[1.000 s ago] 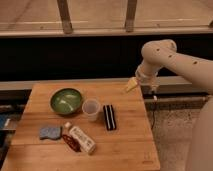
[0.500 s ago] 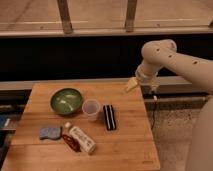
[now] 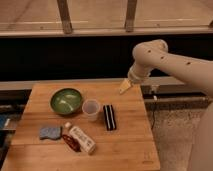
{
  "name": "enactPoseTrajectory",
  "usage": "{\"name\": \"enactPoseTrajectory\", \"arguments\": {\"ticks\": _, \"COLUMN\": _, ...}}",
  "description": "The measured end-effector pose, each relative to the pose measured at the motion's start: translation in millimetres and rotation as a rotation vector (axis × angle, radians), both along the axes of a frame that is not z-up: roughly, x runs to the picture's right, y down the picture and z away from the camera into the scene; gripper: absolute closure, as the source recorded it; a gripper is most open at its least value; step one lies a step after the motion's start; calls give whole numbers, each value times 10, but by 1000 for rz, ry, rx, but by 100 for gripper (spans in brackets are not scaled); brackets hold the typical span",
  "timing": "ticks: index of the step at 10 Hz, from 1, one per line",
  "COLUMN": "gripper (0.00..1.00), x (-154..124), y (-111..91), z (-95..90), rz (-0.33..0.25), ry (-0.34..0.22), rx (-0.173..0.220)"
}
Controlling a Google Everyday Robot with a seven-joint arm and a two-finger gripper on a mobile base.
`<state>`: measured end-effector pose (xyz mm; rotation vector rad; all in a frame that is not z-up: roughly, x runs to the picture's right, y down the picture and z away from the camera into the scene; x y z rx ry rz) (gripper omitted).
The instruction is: Place the pepper in the ceramic bowl
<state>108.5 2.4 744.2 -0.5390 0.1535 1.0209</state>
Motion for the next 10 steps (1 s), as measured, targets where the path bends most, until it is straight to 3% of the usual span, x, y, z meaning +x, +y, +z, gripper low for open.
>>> {"name": "enactPoseTrajectory", "arguments": {"ticks": 3, "gripper": 20, "x": -877, "y": 227, "z": -210, "rz": -83, "ry": -92, "rx": 9}}
{"name": "enactPoseTrajectory", "arguments": {"ticks": 10, "gripper": 20, "x": -864, "y": 238, "z": -219, "rz": -91, "ry": -96, "rx": 9}}
